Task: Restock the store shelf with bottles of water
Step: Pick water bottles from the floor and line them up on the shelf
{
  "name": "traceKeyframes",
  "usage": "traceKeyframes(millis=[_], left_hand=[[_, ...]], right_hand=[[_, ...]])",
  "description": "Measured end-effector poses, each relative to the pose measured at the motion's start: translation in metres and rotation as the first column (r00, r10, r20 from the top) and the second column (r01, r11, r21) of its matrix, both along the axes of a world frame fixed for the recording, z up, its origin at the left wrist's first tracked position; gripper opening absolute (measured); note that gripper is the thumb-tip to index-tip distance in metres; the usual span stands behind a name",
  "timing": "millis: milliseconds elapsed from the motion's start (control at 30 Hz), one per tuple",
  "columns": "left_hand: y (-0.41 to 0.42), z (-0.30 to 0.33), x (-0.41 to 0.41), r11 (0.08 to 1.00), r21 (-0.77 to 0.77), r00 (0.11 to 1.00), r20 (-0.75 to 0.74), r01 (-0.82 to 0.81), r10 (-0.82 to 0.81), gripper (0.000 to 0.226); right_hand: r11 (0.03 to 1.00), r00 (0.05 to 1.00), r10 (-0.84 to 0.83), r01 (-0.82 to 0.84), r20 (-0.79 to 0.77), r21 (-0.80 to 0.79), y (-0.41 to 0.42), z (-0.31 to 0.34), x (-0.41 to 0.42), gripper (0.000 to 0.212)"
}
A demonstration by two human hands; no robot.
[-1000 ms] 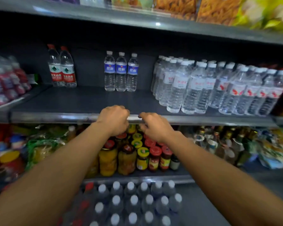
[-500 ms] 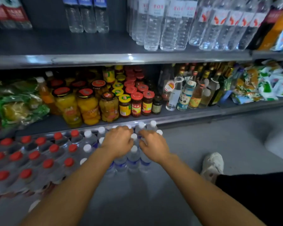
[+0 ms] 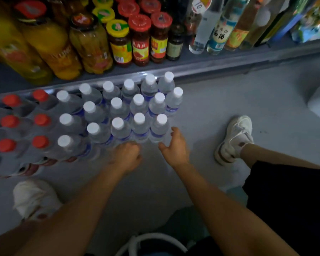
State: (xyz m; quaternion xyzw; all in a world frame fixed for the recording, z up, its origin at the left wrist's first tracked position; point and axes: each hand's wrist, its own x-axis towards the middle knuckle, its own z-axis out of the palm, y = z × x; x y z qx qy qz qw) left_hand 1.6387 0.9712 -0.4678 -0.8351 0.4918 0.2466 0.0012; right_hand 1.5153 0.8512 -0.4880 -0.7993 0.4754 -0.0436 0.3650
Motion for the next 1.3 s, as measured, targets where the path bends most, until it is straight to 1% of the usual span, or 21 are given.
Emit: traceKeyframes(millis=[67, 133, 233, 367, 467, 600, 700, 767, 833, 967, 1033, 1100, 1200, 1300], left_hand=[[-0.003, -0.009, 0.001, 1.000, -0.009, 1.000, -0.019, 0.010, -0.010, 0.029], [-0.007, -0.014, 0.004, 1.000, -0.023, 0.999, -0.038, 0.011, -0.012, 0.028], [-0.013, -0.018, 0.007, 0.999, -0.042, 0.999, -0.044, 0.012, -0.014, 0.029], [-0.014, -0.018, 0.008, 0.998, -0.056, 0.999, -0.034, 0.028, -0.030, 0.024], [-0.010, -0.012, 0.006, 0.997, -0.069, 0.999, -0.023, 0.038, -0.039, 0.022], [-0.006, 0.010, 0.001, 0.993, -0.111, 0.999, 0.020, 0.031, -0.029, 0.019], [-0.001, 0.036, 0.000, 0.984, -0.174, 0.999, 0.041, 0.034, -0.028, 0.015], [0.001, 0.058, 0.002, 0.974, -0.224, 0.997, 0.074, 0.032, -0.016, 0.014], [0.002, 0.084, 0.007, 0.963, -0.267, 0.990, 0.140, 0.046, -0.008, 0.017], [0.003, 0.149, 0.024, 0.936, -0.344, 0.961, 0.274, 0.070, 0.029, 0.025], [0.007, 0.187, 0.034, 0.907, -0.413, 0.937, 0.342, 0.084, 0.070, 0.027], [0.008, 0.226, 0.045, 0.873, -0.478, 0.912, 0.394, 0.094, 0.118, 0.027], [0.013, 0.283, 0.062, 0.837, -0.534, 0.867, 0.468, 0.122, 0.172, 0.027], [0.016, 0.332, 0.079, 0.822, -0.557, 0.826, 0.514, 0.118, 0.230, 0.031]], right_hand=[[1.000, 0.998, 0.004, -0.004, 0.067, 0.008, -0.008, -0.003, 0.010, 0.069], [1.000, 0.992, 0.018, -0.018, 0.128, -0.008, -0.016, -0.005, 0.018, 0.064], [0.999, 0.986, 0.049, -0.045, 0.162, -0.028, -0.024, -0.008, 0.026, 0.065], [0.989, 0.981, 0.130, -0.118, 0.142, -0.092, -0.030, -0.009, 0.029, 0.063], [0.986, 0.985, 0.149, -0.142, 0.092, -0.084, -0.034, 0.000, 0.029, 0.062], [0.983, 0.988, 0.148, -0.141, 0.052, -0.119, -0.032, 0.024, 0.020, 0.059], [0.969, 0.982, 0.188, -0.182, 0.025, -0.165, -0.028, 0.060, 0.014, 0.054], [0.955, 0.978, 0.206, -0.200, 0.009, -0.218, -0.026, 0.090, 0.013, 0.057], [0.942, 0.980, 0.198, -0.186, 0.014, -0.279, -0.025, 0.123, 0.016, 0.059], [0.913, 0.982, 0.165, -0.115, 0.097, -0.391, -0.025, 0.198, 0.031, 0.053], [0.896, 0.969, 0.188, -0.102, 0.161, -0.432, -0.025, 0.240, 0.041, 0.046], [0.871, 0.956, 0.223, -0.108, 0.189, -0.480, -0.027, 0.280, 0.056, 0.040], [0.822, 0.939, 0.262, -0.096, 0.224, -0.561, -0.029, 0.333, 0.081, 0.049], [0.807, 0.921, 0.287, -0.084, 0.264, -0.584, -0.025, 0.381, 0.104, 0.050]])
